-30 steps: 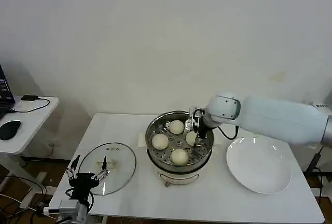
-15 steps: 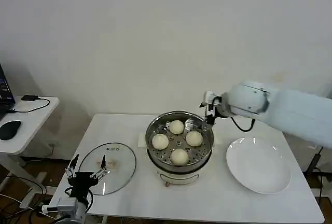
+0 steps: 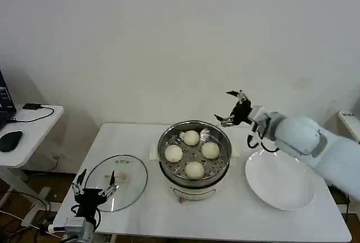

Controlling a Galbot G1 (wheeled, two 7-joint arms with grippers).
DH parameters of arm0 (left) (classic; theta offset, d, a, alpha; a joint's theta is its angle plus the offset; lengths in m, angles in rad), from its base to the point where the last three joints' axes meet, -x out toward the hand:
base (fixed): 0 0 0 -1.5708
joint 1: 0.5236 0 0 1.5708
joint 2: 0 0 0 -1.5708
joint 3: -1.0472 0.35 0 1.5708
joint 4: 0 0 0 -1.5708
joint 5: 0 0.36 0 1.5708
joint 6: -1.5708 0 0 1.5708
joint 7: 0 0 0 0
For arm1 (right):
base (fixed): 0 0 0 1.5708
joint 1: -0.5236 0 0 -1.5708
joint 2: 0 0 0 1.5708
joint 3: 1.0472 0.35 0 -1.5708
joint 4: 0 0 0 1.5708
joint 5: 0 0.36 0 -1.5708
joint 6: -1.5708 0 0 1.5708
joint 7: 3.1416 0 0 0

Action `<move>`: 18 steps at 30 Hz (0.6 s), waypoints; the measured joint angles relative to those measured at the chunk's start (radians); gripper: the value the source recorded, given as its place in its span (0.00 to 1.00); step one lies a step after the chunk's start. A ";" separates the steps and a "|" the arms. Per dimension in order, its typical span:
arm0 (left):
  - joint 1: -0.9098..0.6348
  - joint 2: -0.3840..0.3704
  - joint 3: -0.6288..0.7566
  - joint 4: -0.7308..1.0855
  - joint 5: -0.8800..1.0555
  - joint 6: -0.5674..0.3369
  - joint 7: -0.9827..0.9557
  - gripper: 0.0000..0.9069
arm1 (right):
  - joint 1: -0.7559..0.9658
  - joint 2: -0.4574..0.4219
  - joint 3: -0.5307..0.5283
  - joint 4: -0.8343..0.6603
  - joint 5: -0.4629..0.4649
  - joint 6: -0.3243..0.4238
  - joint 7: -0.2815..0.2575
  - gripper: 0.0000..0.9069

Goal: Take steamed baozi put them in steamer then cover it.

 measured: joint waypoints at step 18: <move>-0.032 0.044 -0.010 0.139 0.447 -0.078 -0.036 1.00 | -1.012 0.546 1.103 -0.025 -0.099 0.365 -0.139 1.00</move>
